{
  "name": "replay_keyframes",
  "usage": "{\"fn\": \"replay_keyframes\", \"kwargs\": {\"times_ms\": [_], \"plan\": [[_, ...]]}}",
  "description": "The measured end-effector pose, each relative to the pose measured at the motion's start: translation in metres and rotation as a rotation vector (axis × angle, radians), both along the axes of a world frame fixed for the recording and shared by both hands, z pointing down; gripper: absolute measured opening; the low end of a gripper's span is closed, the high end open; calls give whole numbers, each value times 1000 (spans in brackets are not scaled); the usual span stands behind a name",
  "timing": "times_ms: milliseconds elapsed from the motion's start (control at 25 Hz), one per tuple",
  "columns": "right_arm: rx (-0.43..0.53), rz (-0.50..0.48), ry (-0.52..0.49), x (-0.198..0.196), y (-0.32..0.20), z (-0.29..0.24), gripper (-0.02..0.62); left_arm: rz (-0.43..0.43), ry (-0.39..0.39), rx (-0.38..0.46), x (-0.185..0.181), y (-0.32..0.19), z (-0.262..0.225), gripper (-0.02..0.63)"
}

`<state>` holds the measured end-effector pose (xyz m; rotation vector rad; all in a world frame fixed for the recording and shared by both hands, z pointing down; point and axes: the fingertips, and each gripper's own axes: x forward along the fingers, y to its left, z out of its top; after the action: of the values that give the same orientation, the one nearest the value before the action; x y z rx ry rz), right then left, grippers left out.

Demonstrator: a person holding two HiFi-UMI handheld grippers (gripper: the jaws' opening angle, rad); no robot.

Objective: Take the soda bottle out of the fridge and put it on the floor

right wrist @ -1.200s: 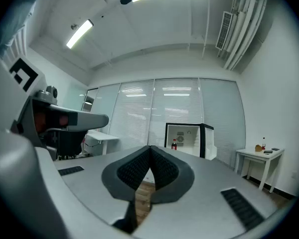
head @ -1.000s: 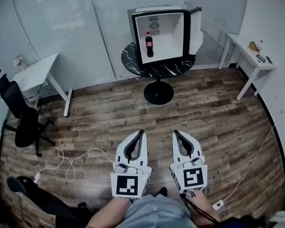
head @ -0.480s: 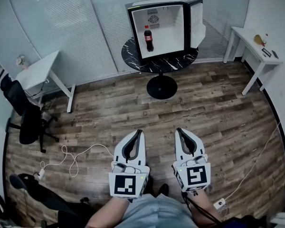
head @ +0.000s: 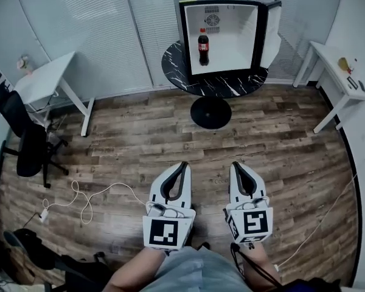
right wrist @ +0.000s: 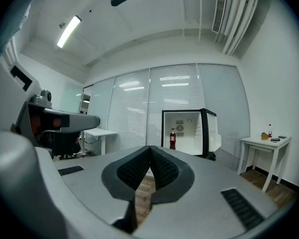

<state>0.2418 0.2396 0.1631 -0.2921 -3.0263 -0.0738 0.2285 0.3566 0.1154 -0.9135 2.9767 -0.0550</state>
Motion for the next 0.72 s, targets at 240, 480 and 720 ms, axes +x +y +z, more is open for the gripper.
{"fn": "replay_keyframes", "kwargs": {"times_ms": [240,480,720], "plan": [[4,21,-28,-96,3,-18,14,34,-33,22,-93,3,-16,17],[-3,48,-65,-172,4,-36,14,71,-67,43,-169,4,-32,17],[11,78,-62,-215,2,-32,14,109,-48,54,-219,-1,-22,17]]}}
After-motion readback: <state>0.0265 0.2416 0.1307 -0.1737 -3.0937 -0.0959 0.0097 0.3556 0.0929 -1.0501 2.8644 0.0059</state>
